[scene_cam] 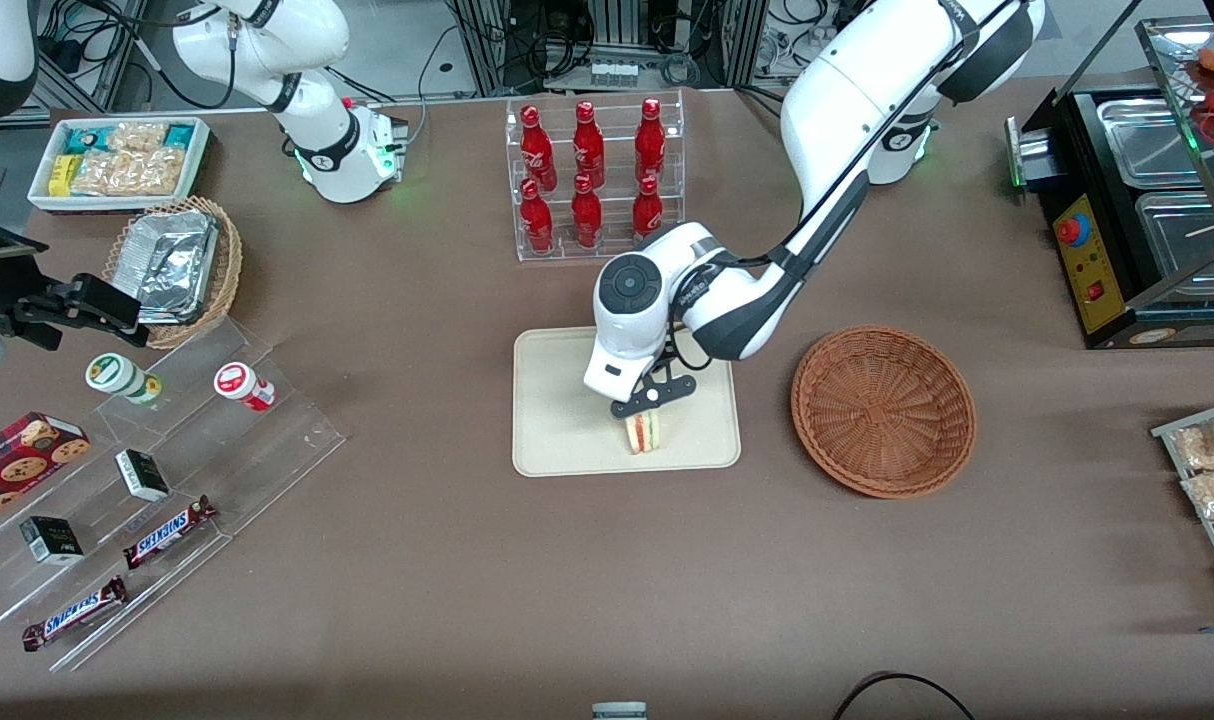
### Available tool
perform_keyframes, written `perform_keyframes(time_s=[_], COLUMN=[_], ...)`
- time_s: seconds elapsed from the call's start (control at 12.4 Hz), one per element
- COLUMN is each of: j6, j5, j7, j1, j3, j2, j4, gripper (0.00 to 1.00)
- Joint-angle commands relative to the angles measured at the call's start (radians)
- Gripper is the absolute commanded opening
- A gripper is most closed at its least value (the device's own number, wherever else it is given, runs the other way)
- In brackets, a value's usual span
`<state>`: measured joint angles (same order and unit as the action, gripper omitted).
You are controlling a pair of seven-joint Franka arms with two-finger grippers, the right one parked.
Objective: Place sandwich from basket to tray
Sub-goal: 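Lower the sandwich onto the tray and open the left gripper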
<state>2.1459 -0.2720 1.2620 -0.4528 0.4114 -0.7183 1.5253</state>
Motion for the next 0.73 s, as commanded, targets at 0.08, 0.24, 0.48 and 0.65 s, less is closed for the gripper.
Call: perform_keyframes(time_s=[0.08, 0.24, 0.48, 0.65], j6=[-0.001, 0.0, 0.002, -0.004], j5=[-0.015, -0.018, -0.009, -0.009], j7=[0.037, 0.046, 0.049, 0.046], j1=[-0.013, -0.013, -0.013, -0.012], j3=[0.023, 0.026, 0.027, 0.027], j2=[-0.006, -0.012, -0.016, -0.009], j4=[-0.022, -0.02, -0.019, -0.022], gripper=[0.04, 0.07, 0.82, 1.0])
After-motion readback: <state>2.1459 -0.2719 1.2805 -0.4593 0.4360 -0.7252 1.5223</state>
